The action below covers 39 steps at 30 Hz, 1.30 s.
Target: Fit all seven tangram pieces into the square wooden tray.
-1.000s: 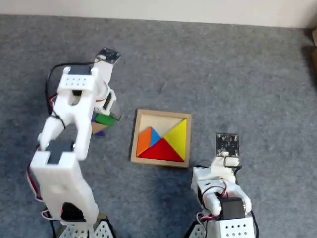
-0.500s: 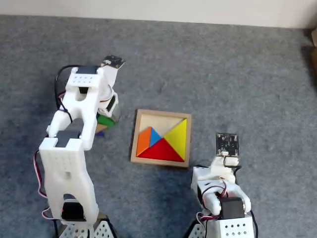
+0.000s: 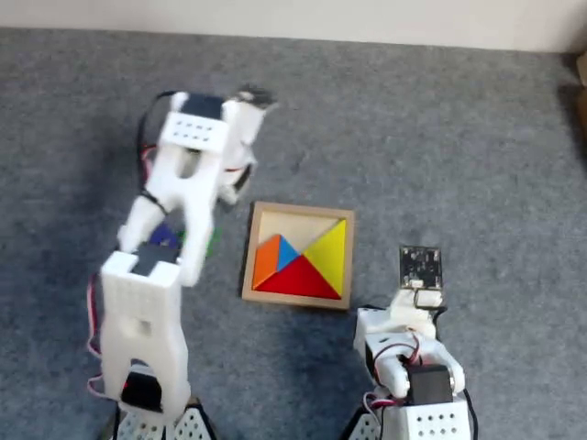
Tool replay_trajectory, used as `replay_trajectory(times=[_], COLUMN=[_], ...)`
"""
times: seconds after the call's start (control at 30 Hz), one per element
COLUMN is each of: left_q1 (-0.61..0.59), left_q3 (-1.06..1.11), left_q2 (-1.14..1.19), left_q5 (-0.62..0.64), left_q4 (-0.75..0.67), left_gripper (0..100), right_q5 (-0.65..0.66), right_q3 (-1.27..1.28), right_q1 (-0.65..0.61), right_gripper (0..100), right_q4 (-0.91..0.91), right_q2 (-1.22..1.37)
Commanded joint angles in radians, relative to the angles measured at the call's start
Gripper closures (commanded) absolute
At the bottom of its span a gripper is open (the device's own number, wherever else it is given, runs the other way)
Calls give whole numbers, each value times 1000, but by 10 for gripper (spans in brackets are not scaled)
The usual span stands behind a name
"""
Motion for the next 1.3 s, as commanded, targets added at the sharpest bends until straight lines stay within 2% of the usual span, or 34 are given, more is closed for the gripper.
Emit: replay_trajectory(times=[0.0,0.13,0.23,0.33,0.5,0.57,0.7,0.9,1.27], left_q1=[113,194,200,150,1,-53,-120,-137,-209], left_q3=[-85,-93,-93,-93,-91,-90,-65,58,120], left_q2=[-12,-8,-8,-16,-16,-16,-18,-18,-7], left_q5=[52,91,98,94,91,57,-51,-158,-173], left_q4=[26,25,25,37,68,68,71,66,23], left_gripper=[933,931,930,911,766,741,739,739,737], right_q5=[-8,-8,-8,-8,-8,-8,-8,-8,-8], right_q3=[108,108,108,108,108,108,108,108,108], right_q1=[4,4,4,4,4,4,4,4,4], right_gripper=[993,993,993,993,993,993,993,993,993], right_q4=[5,5,5,5,5,5,5,5,5], right_q2=[-19,-19,-19,-19,-19,-19,-19,-19,-19])
